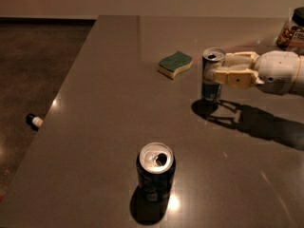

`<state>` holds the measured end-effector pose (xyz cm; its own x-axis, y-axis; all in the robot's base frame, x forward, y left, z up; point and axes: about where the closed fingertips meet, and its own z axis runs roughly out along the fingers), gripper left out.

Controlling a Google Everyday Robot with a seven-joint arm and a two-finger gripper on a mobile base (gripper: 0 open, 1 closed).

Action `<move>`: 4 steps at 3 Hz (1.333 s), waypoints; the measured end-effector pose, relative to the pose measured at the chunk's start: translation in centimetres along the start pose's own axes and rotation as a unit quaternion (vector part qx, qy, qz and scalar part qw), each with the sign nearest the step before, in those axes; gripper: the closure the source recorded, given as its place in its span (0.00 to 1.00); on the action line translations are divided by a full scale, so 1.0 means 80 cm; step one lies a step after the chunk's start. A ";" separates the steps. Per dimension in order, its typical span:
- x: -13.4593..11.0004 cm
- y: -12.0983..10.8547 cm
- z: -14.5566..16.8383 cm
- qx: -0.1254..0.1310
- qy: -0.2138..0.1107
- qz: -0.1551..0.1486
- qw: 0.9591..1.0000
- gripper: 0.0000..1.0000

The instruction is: Place redbull can upright

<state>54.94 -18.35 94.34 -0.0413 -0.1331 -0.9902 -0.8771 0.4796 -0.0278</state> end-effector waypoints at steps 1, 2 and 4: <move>0.017 -0.008 -0.014 0.002 -0.018 0.012 1.000 1.00; 0.030 -0.014 -0.023 0.000 -0.041 0.025 0.999 0.82; 0.030 -0.013 -0.018 -0.005 -0.043 0.026 0.999 0.28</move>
Offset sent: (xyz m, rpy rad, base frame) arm 0.0005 -0.0446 -0.0332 0.1606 0.0081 -0.0115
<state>55.05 -20.41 92.21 -0.0456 -0.0324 -0.9984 -0.8799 0.4745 0.0248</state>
